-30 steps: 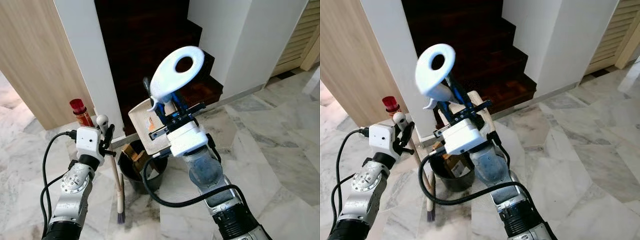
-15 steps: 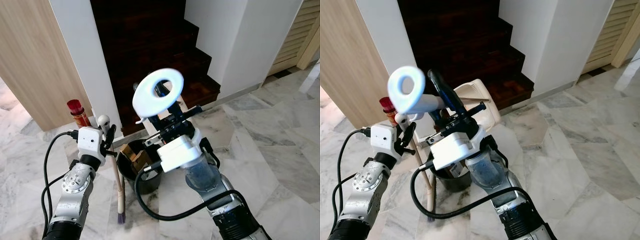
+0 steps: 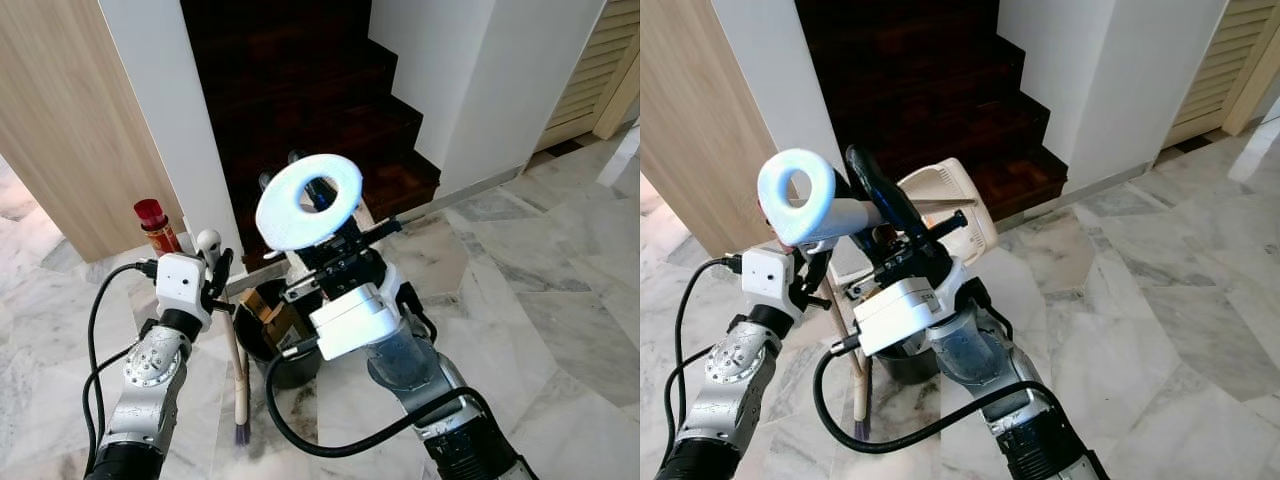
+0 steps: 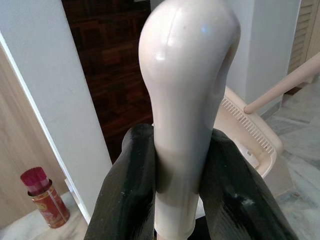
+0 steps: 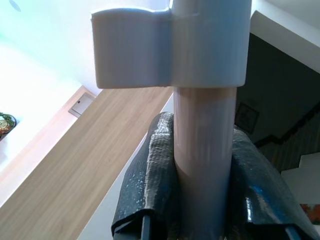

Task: Sweep floor

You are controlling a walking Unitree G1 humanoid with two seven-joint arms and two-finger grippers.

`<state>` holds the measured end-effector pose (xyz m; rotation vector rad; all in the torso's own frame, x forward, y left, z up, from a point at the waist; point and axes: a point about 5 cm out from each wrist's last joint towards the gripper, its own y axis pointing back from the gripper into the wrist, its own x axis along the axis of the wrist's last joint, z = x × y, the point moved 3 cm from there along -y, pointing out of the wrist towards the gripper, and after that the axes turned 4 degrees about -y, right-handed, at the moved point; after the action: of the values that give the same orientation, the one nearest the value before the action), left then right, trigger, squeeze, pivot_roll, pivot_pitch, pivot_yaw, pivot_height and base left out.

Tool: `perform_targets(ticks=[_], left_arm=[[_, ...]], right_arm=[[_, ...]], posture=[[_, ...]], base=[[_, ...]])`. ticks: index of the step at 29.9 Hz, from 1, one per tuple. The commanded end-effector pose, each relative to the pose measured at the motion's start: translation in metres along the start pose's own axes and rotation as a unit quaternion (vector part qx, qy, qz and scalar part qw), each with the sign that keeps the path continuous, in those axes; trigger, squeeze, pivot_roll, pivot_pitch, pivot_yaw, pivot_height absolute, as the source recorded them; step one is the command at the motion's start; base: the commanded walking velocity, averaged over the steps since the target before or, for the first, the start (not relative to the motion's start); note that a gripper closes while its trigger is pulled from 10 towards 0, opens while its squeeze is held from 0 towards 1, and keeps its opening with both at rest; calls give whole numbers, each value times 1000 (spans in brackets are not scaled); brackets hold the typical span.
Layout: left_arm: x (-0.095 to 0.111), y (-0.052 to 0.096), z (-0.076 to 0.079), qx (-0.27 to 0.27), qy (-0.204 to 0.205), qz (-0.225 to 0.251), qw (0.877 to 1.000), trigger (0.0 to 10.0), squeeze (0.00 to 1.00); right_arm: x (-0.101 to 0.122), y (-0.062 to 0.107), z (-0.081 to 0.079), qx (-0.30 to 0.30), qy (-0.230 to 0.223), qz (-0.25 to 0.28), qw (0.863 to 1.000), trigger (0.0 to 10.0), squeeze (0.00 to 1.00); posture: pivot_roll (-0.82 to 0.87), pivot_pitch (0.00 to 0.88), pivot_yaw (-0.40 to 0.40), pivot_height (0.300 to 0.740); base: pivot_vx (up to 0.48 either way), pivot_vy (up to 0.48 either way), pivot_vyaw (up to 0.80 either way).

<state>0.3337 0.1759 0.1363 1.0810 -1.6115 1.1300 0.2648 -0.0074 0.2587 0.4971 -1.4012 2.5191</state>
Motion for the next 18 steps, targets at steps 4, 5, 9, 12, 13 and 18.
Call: perform_targets(ticks=[4, 5, 9, 12, 13, 18], left_arm=[[13, -4, -2, -4, -24, 27, 999, 10000, 0], [13, -4, -2, -5, -23, 27, 999, 10000, 0], [13, -4, -2, -5, -23, 28, 999, 10000, 0], [13, -4, -2, -5, -23, 28, 999, 10000, 0], [13, -4, -2, -6, -23, 27, 999, 10000, 0], [13, -4, -1, -7, -24, 28, 999, 10000, 0]], right_arm=[[15, -10, 2, -4, -1, 39, 999, 10000, 0], [14, -10, 1, 0, -3, 35, 999, 10000, 0], [15, -10, -1, 7, -1, 38, 999, 10000, 0], [15, -9, -2, 7, -2, 38, 999, 10000, 0], [15, -9, -2, 5, -6, 35, 999, 10000, 0], [10, -11, 9, -24, -11, 19, 999, 10000, 0]], posture=[[77, 64, 28, 740], [76, 65, 29, 740], [76, 67, 30, 740], [75, 69, 30, 740], [75, 69, 30, 740], [74, 68, 32, 740]], base=[[0, 0, 0], [0, 0, 0], [0, 0, 0], [0, 0, 0], [0, 0, 0], [0, 0, 0]])
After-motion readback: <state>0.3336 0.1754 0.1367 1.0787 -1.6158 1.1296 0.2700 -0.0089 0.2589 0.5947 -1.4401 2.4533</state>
